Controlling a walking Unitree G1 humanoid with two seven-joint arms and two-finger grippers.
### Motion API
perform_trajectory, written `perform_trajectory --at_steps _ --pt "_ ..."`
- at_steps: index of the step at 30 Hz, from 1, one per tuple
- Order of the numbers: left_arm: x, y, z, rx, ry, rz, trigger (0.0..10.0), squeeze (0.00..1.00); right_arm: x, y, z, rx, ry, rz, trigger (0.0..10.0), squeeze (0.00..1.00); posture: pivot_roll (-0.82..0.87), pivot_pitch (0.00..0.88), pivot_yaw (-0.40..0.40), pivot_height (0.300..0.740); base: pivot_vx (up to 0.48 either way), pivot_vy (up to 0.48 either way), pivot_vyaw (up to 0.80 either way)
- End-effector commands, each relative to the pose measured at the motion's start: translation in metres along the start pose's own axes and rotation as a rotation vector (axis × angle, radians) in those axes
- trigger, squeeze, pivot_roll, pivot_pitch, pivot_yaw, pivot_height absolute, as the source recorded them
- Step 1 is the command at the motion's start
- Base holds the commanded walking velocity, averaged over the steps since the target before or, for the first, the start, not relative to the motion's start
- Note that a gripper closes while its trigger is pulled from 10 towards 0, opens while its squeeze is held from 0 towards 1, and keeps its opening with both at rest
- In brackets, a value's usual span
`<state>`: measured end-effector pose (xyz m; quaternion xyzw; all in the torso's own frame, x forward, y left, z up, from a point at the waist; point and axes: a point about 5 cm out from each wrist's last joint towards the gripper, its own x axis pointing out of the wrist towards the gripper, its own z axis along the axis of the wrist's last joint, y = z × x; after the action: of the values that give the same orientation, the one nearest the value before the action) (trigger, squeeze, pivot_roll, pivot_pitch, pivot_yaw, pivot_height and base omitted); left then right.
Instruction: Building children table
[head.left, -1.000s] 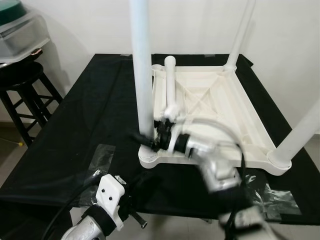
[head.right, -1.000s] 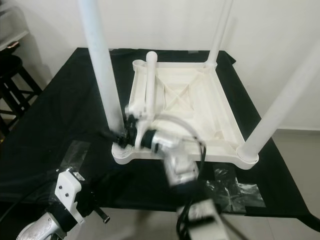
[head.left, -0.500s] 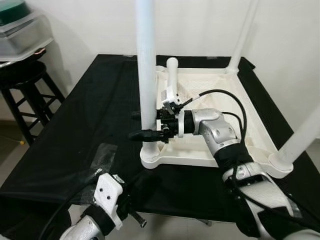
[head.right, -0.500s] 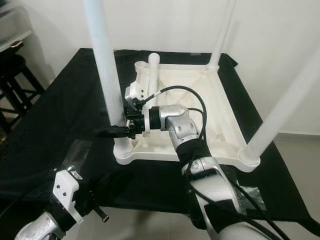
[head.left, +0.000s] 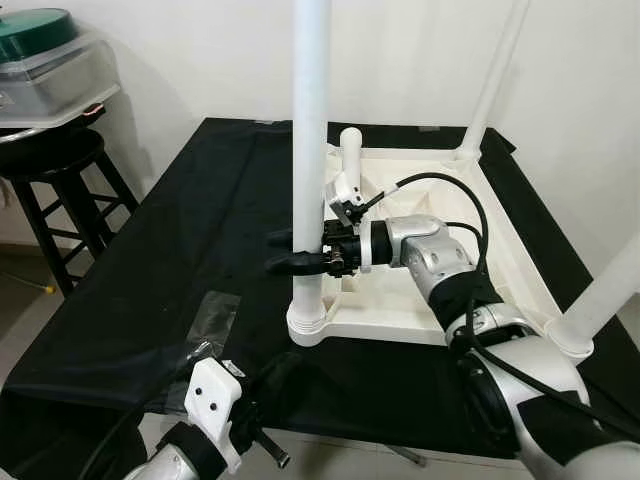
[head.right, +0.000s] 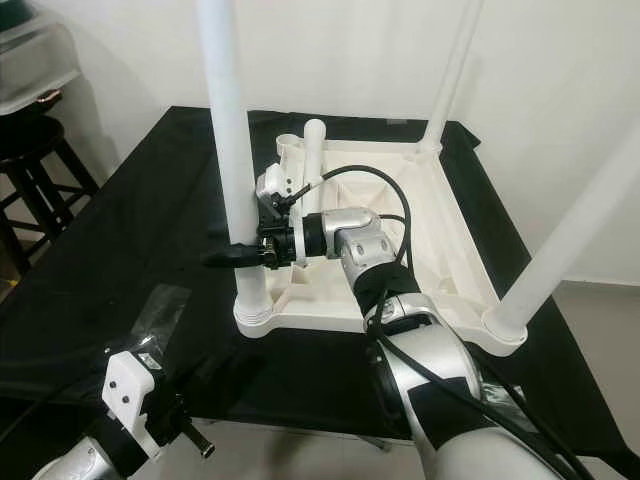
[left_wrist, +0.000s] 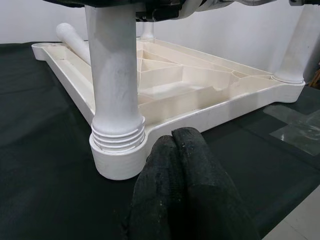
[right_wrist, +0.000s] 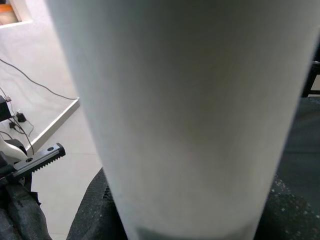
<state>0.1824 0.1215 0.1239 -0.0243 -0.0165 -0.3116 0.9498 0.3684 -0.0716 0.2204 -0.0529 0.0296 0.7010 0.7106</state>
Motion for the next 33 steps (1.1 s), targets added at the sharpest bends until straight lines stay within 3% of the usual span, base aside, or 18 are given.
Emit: perform_trajectory --at_steps 1,4,7,8,9,10,11,13,15,18,22,23,24,25,26,29,30,33 --pt "-0.001 -0.002 0.001 0.001 0.006 -0.007 10.0 0.0 -0.007 0.002 -0.013 0.01 0.02 -0.023 0.0 0.0 0.09 0.067 0.002 0.74 0.0 0.0 0.0" --pt "-0.001 -0.002 0.001 0.001 0.006 -0.007 10.0 0.0 -0.007 0.002 -0.013 0.01 0.02 -0.023 0.0 0.0 0.09 0.067 0.002 0.74 0.0 0.0 0.0" --pt "-0.001 -0.003 0.002 -0.001 0.005 -0.008 10.0 0.0 -0.013 0.003 -0.03 0.001 0.042 -0.162 0.0 0.0 0.07 0.082 -0.01 0.74 0.0 0.0 0.0" --pt "-0.002 -0.003 0.002 -0.002 0.006 -0.007 10.0 0.0 -0.008 0.002 -0.047 0.044 0.041 -0.404 0.0 0.0 0.07 0.093 -0.024 0.74 0.0 0.0 0.0" --pt "-0.002 -0.003 0.002 -0.002 0.006 -0.007 10.0 0.0 -0.008 0.002 -0.047 0.044 0.041 -0.404 0.0 0.0 0.07 0.093 -0.024 0.74 0.0 0.0 0.0" --pt "-0.003 -0.003 0.003 -0.002 0.006 -0.005 10.0 0.0 0.001 0.012 -0.064 0.217 -0.101 -0.694 0.0 0.0 0.06 0.1 -0.021 0.74 0.0 0.0 0.0" --pt "-0.005 -0.002 0.004 -0.001 0.006 -0.002 10.0 0.0 0.012 0.04 -0.08 0.15 -0.005 -0.803 0.0 0.0 0.05 0.113 -0.013 0.74 0.0 0.0 0.0" --pt "-0.005 0.0 0.003 0.001 0.01 0.002 10.0 0.0 0.019 0.052 -0.073 0.09 -0.023 -0.816 0.0 0.0 0.0 0.094 0.011 0.74 0.0 0.0 0.0" --pt "-0.005 0.001 0.003 -0.003 0.009 0.004 10.0 0.0 0.022 0.055 -0.081 0.125 0.005 -0.795 0.0 0.0 0.02 0.085 0.001 0.74 0.0 0.0 0.0" --pt "-0.003 0.001 0.002 -0.006 0.015 -0.009 10.0 0.0 0.022 0.049 -0.088 0.167 0.012 -0.775 0.0 0.0 0.05 0.092 -0.018 0.74 0.0 0.0 0.0" --pt "-0.003 0.001 0.001 -0.007 0.015 -0.001 10.0 0.0 0.025 0.052 -0.085 0.125 0.01 -0.757 0.0 0.0 0.04 0.095 -0.013 0.74 0.0 0.0 0.0" --pt "-0.003 0.001 0.001 -0.005 0.013 0.004 10.0 0.0 0.023 0.052 -0.084 0.121 0.015 -0.768 4.5 0.0 0.04 0.092 -0.016 0.74 0.0 0.0 0.0" --pt "-0.003 0.001 0.002 -0.005 0.011 0.009 10.0 0.0 0.021 0.053 -0.083 0.139 0.023 -0.796 10.0 0.0 0.04 0.092 -0.019 0.74 0.0 0.0 0.0" --pt "-0.003 0.001 0.002 -0.005 0.011 0.009 10.0 0.0 0.021 0.053 -0.083 0.139 0.023 -0.796 10.0 0.0 0.04 0.092 -0.019 0.74 0.0 0.0 0.0" --pt "-0.003 0.001 0.002 -0.006 0.01 0.009 10.0 0.0 0.019 0.053 -0.08 0.164 0.002 -0.801 10.0 1.0 0.04 0.095 -0.019 0.74 0.0 0.0 0.0" --pt "-0.002 0.001 0.002 -0.008 0.011 0.006 10.0 0.0 0.019 0.059 -0.069 0.189 -0.04 -0.782 10.0 1.0 0.04 0.096 -0.017 0.74 0.0 0.0 0.0" --pt "-0.001 0.0 0.002 -0.009 0.01 0.004 10.0 0.0 0.022 0.06 -0.06 0.173 -0.064 -0.698 10.0 1.0 0.03 0.09 -0.015 0.74 0.0 0.0 0.0" --pt "-0.001 0.0 0.002 -0.01 0.01 0.003 10.0 0.0 0.024 0.06 -0.054 0.161 -0.079 -0.635 10.0 1.0 0.03 0.09 -0.015 0.74 0.0 0.0 0.0"
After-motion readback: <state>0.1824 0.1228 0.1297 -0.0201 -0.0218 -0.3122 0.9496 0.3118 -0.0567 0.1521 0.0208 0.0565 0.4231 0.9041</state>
